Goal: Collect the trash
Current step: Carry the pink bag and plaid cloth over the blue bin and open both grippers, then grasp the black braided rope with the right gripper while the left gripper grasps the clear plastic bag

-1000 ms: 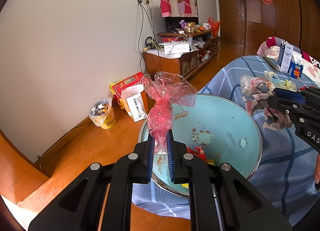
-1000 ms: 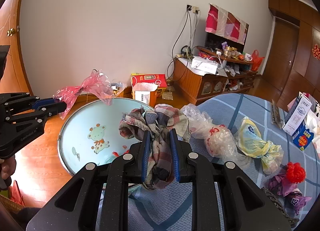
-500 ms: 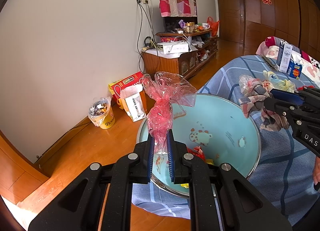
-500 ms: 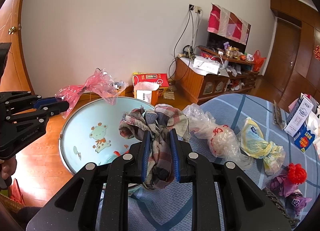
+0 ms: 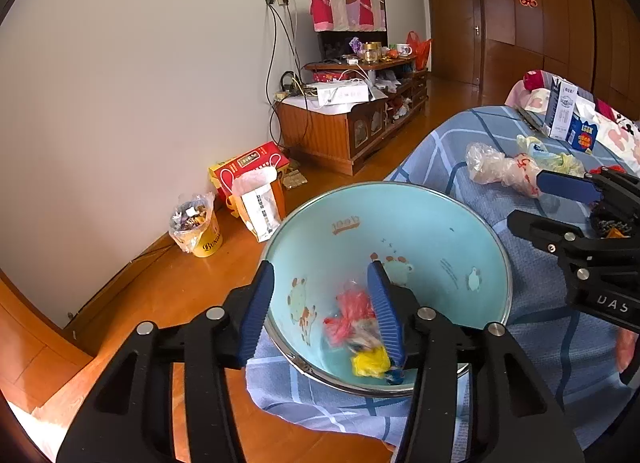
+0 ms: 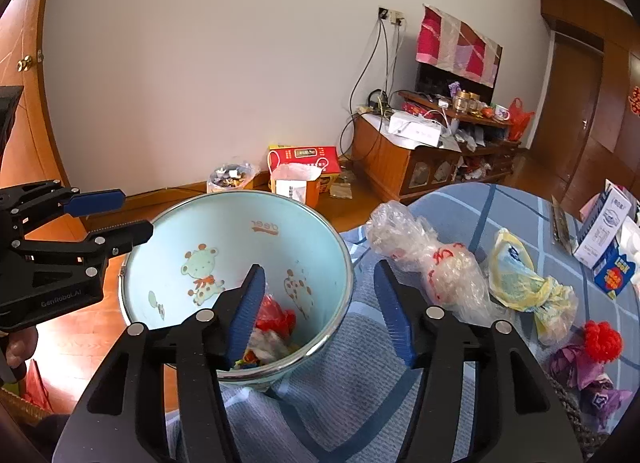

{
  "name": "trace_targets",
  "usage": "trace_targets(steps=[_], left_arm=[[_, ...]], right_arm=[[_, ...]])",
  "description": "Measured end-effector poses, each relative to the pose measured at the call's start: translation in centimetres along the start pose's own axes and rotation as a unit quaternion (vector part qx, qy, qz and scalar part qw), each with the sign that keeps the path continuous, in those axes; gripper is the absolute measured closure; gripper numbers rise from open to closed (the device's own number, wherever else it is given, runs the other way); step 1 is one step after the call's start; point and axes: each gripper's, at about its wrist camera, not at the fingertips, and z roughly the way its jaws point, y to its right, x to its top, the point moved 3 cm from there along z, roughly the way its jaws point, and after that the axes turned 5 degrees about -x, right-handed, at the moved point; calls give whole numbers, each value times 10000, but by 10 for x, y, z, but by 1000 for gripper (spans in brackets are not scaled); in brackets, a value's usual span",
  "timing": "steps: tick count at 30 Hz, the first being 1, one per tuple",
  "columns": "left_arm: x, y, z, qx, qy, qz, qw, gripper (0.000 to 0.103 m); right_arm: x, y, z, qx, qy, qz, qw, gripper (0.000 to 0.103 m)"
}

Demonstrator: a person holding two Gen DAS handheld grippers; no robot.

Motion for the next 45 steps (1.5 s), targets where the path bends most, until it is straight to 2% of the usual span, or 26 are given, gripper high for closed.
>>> trace_targets(steps=[6, 12, 19, 25, 26, 28, 30, 31, 36, 40, 45], left_arm=[[-9, 15, 5, -120, -103, 149, 9998, 47], [-21, 43, 13, -292, -234, 418, 9984, 46], [-27, 63, 15, -374, -285, 626, 9969, 44], [-26, 73, 15, -391, -275, 726, 9962, 43], [-26, 74, 15, -391, -271, 733, 9962, 43], [-24, 75, 15, -399, -258, 749, 9961, 43], [-22, 76, 15, -408, -235, 746, 9961, 43], [-20, 77, 15, -415, -219, 741, 9961, 43], [-10, 83, 14, -458, -137, 736, 9961, 43], [3, 95, 14, -500, -23, 753, 9959, 43], [23, 117, 16, -574, 176, 813, 9949, 43]], right_arm=[[-13, 27, -17, -240, -50, 147, 9996, 45], [-47, 92, -54, -861, -109, 566, 9946, 42], [-95, 165, -88, -1524, -318, 1203, 9805, 39], [-119, 184, -91, -1519, -538, 1399, 9770, 40], [-121, 184, -89, -1471, -568, 1426, 9771, 41], [-122, 185, -83, -1286, -673, 1522, 9776, 55], [-123, 186, -80, -1142, -739, 1590, 9779, 74], [-123, 186, -81, -1106, -711, 1607, 9782, 77], [-117, 184, -92, -1130, -508, 1626, 9789, 80], [-107, 184, -111, -1250, -181, 1574, 9794, 80], [-100, 202, -133, -1585, 140, 1667, 9731, 80]])
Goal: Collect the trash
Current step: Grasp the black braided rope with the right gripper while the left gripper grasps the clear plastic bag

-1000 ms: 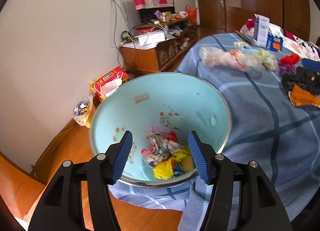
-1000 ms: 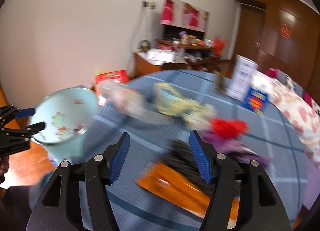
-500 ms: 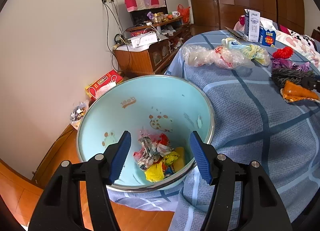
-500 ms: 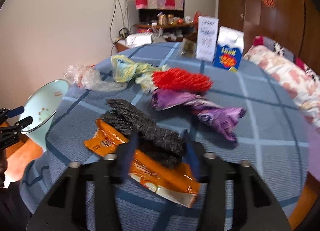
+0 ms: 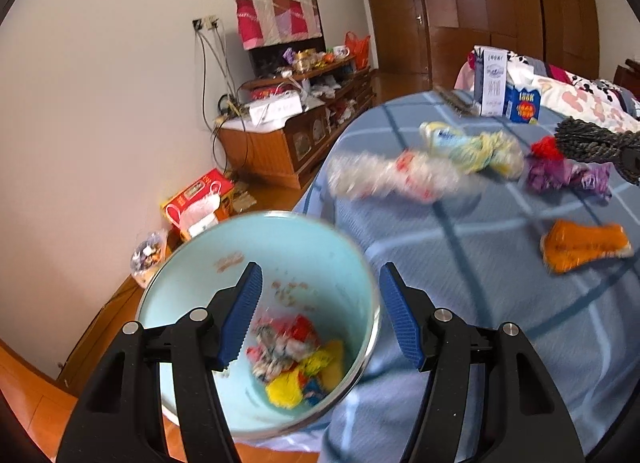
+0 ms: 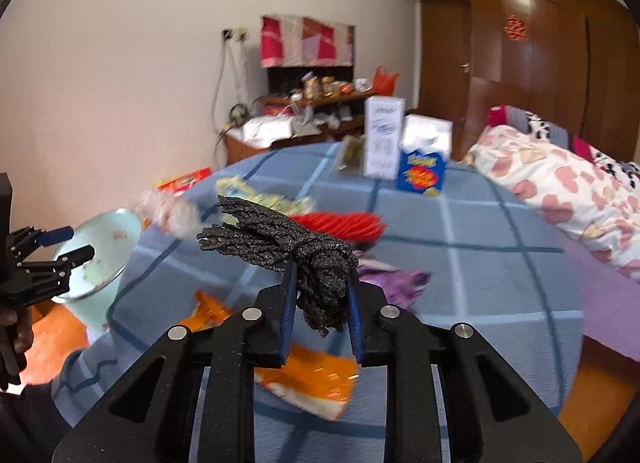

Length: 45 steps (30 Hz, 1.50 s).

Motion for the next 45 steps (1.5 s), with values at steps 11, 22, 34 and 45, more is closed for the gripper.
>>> trace_targets(steps=[11, 22, 34, 45], left_arm=[[55, 45, 43, -208, 94, 62, 9997, 43], [51, 70, 85, -848, -650, -17, 9943, 103], [63, 61, 48, -673, -56, -36, 9977, 60], [91, 76, 85, -444, -150, 147, 9988, 49]], right_arm=[[-6, 72, 15, -769, -69, 482, 9958, 80], [-15, 81, 13, -708, -94, 594, 9957, 79], [-5, 70, -1, -671, 100, 529, 9963, 79], [-7, 112, 3, -1064, 112, 905, 9901, 79]])
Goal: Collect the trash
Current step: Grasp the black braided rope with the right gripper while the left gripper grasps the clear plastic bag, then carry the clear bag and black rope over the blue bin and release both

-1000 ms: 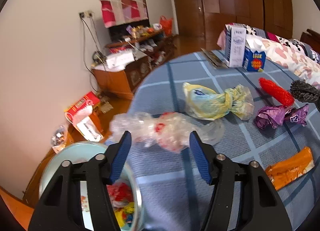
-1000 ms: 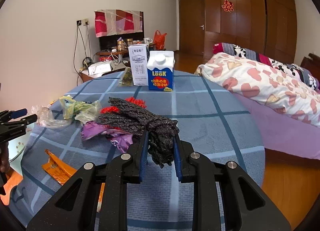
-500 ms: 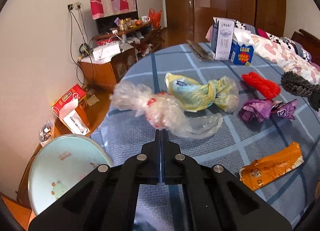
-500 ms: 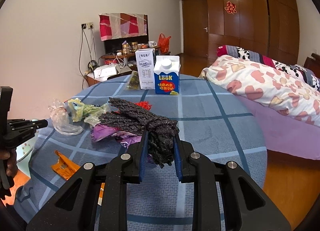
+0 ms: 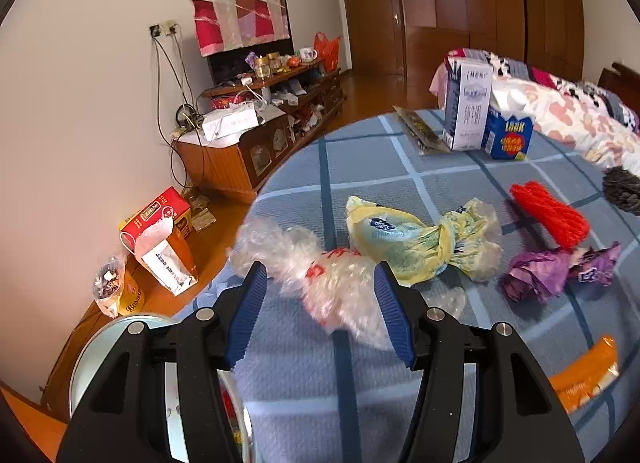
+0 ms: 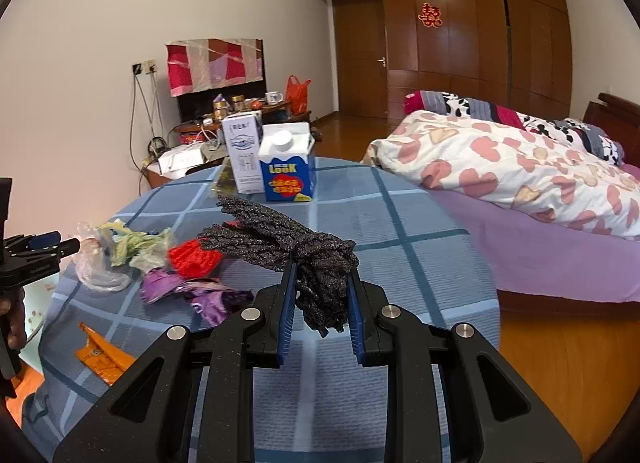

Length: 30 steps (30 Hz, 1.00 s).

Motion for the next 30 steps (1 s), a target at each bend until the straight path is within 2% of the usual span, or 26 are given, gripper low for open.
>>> trace_targets(steps=[1, 3, 4, 9, 14, 19, 24, 30], left_arm=[[0, 2, 5, -14, -65, 15, 10000, 52], [-2, 7, 17, -113, -280, 50, 9995, 78], [-4, 10, 23, -179, -384, 56, 9991, 78], [-7, 21, 28, -180, -412, 284, 9986, 87], [-8, 19, 18, -269, -344, 291, 9986, 92], [-6, 9, -23, -344, 5, 265, 9991, 92], [-11, -2, -57, -299, 237, 218, 9990, 92], [-20, -20, -86, -239, 368, 149, 9989, 92]], right_arm=[[-1, 1, 2, -4, -27, 13, 10000, 79], [-2, 3, 6, 5, -67, 34, 10000, 79], [-4, 3, 8, 23, -90, 43, 9999, 79], [-5, 1, 5, 73, -75, 46, 9999, 79], [-2, 0, -2, 127, -15, 74, 9999, 79], [8, -14, -20, 266, 193, 10, 9995, 79], [20, -41, -35, 507, 377, -146, 9979, 79], [26, -79, -32, 806, 380, -321, 9955, 79]])
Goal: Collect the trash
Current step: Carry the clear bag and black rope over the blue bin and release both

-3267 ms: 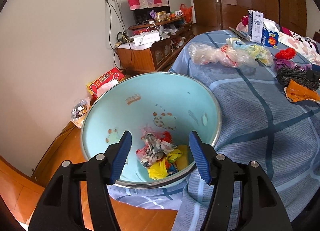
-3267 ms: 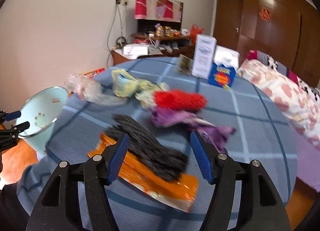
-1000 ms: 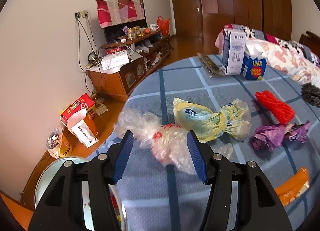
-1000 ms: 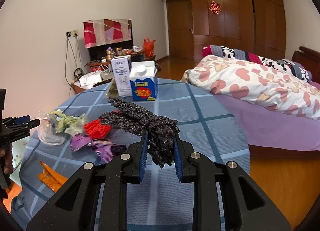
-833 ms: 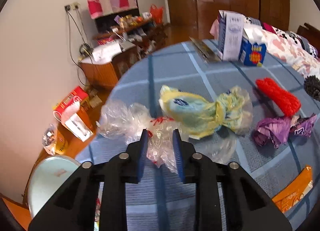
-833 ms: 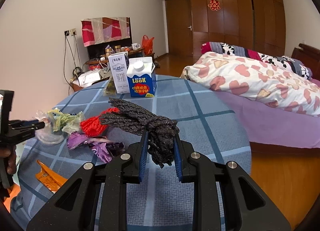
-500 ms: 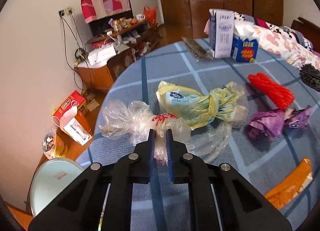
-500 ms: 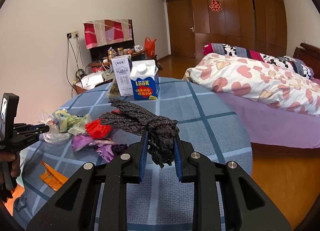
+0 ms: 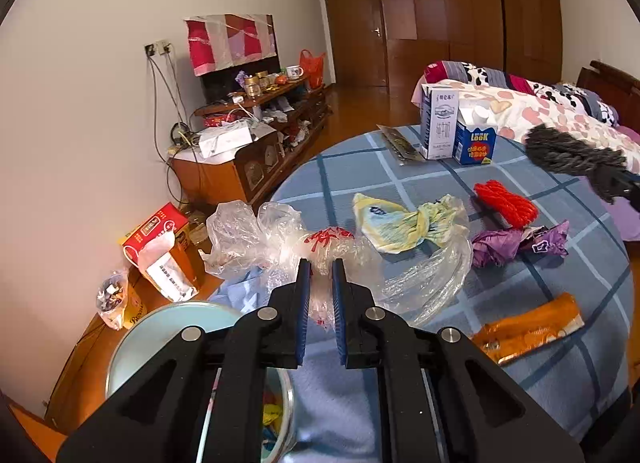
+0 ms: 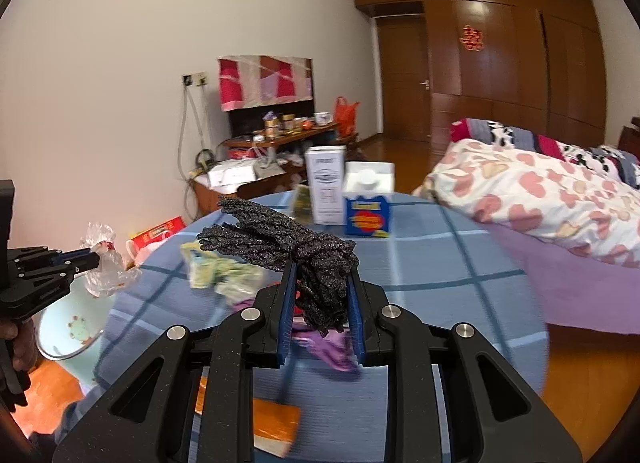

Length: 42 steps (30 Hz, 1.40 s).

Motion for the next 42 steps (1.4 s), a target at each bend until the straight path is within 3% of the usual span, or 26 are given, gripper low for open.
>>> trace_targets(steps=[24, 42], left_arm=[[-49, -74, -43, 739, -17, -377, 9966, 92], [-73, -111, -59, 1046, -99, -615, 9926, 92]], right_arm=[[-3, -120, 31, 873, -126, -636, 9941, 79], [-10, -178, 36, 1261, -180, -1080, 9860, 79]])
